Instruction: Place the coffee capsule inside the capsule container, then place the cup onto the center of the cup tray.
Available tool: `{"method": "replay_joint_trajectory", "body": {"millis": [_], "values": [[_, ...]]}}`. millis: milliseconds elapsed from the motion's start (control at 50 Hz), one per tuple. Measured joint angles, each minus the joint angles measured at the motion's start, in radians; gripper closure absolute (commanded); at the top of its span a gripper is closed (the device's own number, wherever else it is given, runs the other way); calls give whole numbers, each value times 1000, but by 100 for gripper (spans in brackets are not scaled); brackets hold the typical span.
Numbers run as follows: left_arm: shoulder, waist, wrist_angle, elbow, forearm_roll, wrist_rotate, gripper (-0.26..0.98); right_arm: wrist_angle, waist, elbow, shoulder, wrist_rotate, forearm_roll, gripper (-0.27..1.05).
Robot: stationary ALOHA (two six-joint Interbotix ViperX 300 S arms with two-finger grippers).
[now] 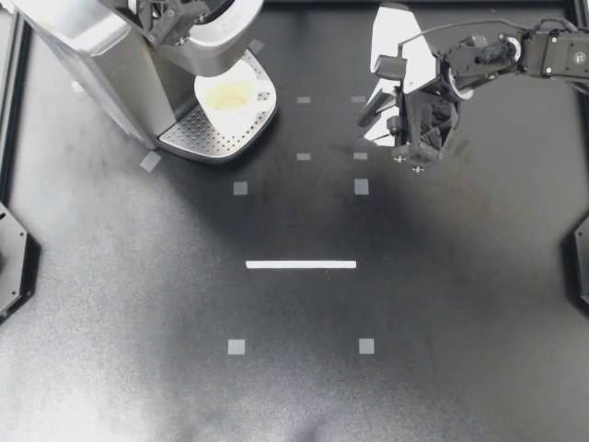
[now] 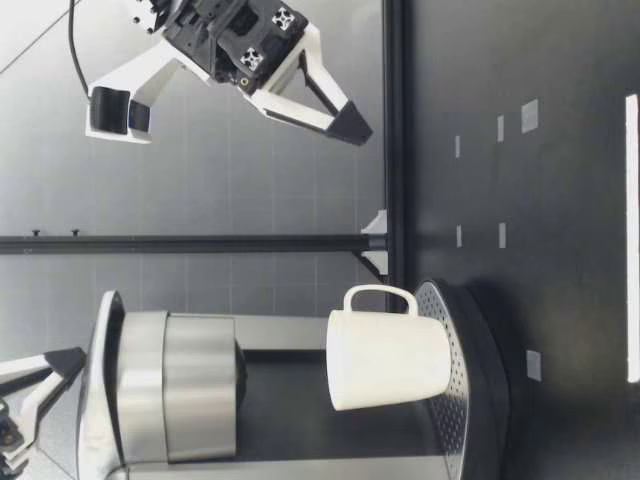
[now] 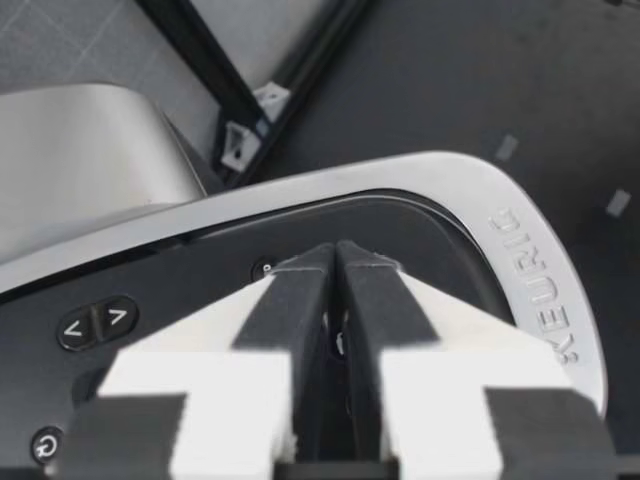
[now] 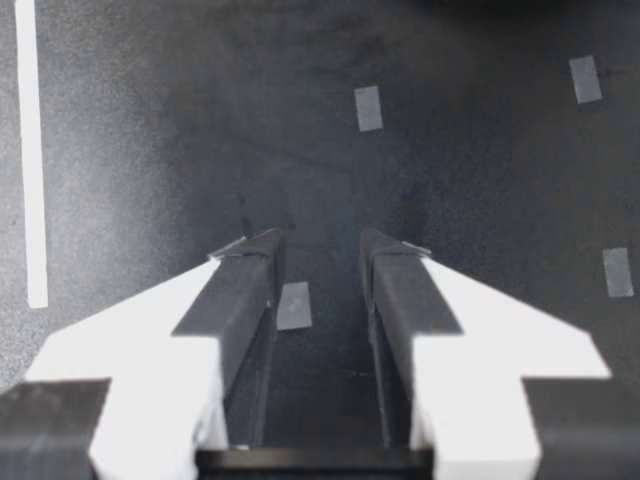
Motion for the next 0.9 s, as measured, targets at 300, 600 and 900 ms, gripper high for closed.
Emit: {"method": "replay_joint_trajectory", "body": {"millis": [300, 600, 900], "values": [[5, 0, 14, -2, 3, -2, 57, 2, 0, 0, 3, 2, -2, 39], [-49, 2, -64, 5, 12, 14, 57, 2, -2, 0, 2, 0, 0, 39], [-117, -20, -264, 89, 11, 29, 57, 0, -2, 0, -29, 0, 31, 39]]}}
